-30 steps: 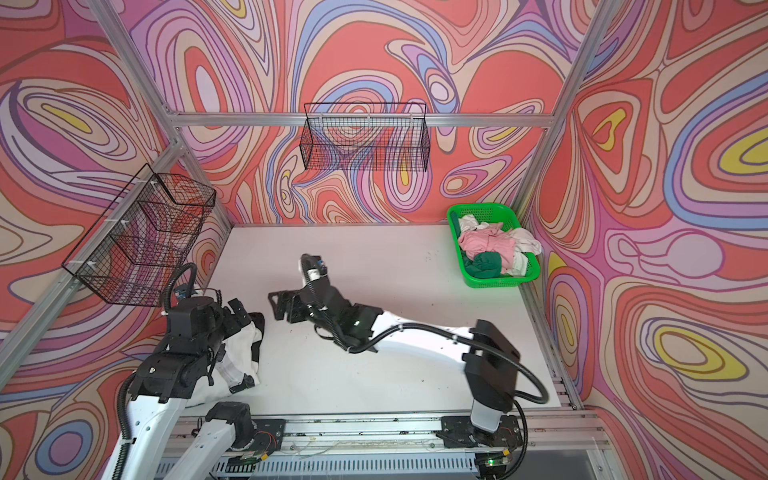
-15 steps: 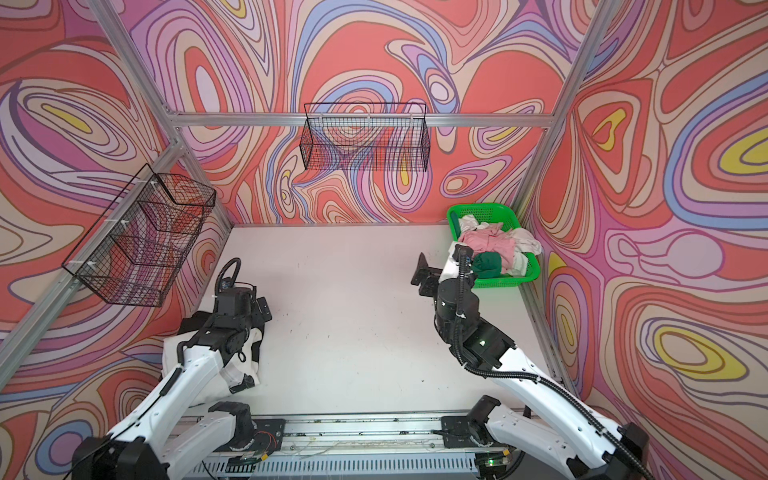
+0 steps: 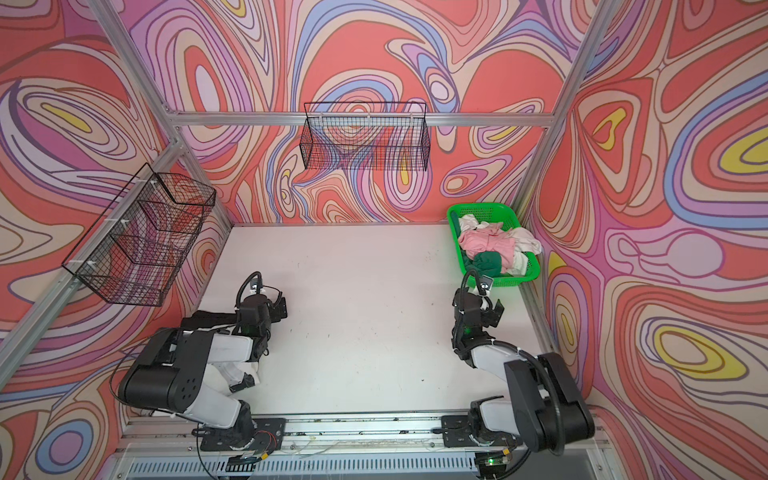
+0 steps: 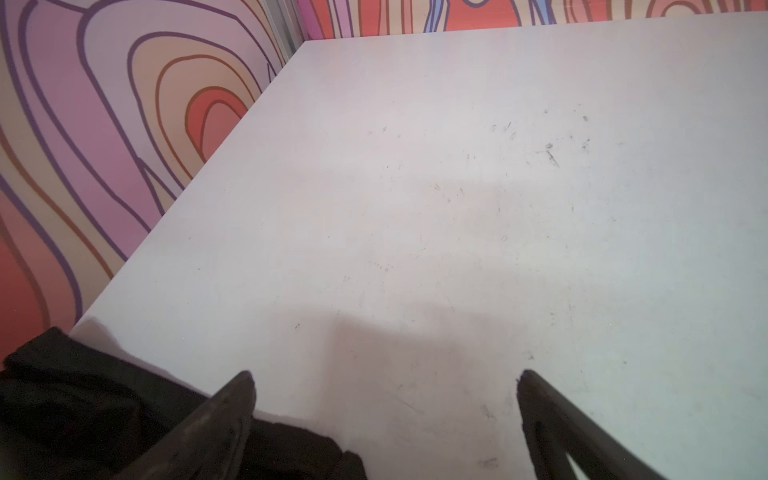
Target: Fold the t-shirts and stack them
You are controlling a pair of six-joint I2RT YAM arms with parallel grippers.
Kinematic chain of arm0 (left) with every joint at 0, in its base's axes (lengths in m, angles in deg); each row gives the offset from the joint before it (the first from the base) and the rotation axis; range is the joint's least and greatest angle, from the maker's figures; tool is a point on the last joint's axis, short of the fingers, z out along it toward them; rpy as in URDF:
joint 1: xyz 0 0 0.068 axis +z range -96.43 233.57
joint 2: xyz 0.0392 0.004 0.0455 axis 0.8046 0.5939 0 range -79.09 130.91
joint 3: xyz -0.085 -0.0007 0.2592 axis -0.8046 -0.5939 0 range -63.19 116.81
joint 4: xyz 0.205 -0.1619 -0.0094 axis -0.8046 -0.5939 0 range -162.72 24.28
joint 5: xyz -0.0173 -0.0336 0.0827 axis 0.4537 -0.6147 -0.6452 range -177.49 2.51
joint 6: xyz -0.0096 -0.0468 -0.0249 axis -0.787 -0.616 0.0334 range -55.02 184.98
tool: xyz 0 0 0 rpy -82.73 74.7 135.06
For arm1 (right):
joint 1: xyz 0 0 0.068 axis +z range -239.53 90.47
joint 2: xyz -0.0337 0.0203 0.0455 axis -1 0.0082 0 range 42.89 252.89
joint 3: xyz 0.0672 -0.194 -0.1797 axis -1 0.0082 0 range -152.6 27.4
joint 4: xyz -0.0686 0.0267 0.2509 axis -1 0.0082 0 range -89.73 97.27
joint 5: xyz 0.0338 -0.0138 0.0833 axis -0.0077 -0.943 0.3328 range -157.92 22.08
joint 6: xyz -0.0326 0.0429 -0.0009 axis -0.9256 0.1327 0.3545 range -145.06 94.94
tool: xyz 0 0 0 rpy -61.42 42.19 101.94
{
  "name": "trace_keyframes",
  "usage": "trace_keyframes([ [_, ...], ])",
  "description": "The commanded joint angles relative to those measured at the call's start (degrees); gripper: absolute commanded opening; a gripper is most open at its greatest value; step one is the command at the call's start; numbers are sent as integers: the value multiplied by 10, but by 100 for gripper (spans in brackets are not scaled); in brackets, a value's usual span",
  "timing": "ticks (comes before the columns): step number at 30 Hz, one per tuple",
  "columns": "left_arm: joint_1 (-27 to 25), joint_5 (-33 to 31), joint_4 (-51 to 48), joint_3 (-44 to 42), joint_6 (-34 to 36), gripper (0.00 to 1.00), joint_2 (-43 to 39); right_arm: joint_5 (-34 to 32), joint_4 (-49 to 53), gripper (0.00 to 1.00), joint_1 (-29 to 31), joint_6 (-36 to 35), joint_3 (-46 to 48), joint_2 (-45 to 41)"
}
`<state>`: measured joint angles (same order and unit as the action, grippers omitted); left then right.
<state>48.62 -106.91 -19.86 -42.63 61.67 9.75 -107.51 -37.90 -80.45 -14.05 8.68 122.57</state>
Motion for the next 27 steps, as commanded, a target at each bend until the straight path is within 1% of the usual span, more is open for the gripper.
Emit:
trace_keyframes([
  [1,6,25,77,7,19,100,6,42,-243,98,-10,-39,24,61],
  [2,6,25,64,10,16,100,2,59,-274,98,-10,-60,22,81],
  [3,6,26,63,10,15,100,1,75,-292,98,-14,-60,20,105],
  [4,6,26,74,7,17,100,4,86,-362,99,-17,-79,23,147],
  [6,6,26,72,6,16,100,1,185,-250,98,-21,-95,-30,158],
  [7,6,26,75,5,17,100,2,190,-301,98,-27,-99,-25,192],
  [8,6,26,79,4,19,100,1,179,-318,98,-30,-86,-14,187],
  [9,4,26,80,2,20,100,0,191,-288,98,-43,-71,-16,176],
  [10,2,24,83,0,24,100,0,188,-312,98,-45,-76,-12,182],
  [12,1,24,87,-1,25,100,1,193,-289,98,-43,-79,-24,180],
  [14,1,24,87,-1,25,100,1,192,-300,98,-43,-83,-21,182],
  [15,1,24,88,-1,25,100,2,195,-288,98,-43,-82,-26,182],
  [21,1,24,87,-1,25,100,2,195,-290,98,-43,-84,-27,184],
  [24,1,24,87,-1,25,100,1,203,-269,98,-43,-79,-37,188],
  [27,1,24,87,-1,25,100,1,201,-293,98,-44,-84,-24,183],
])
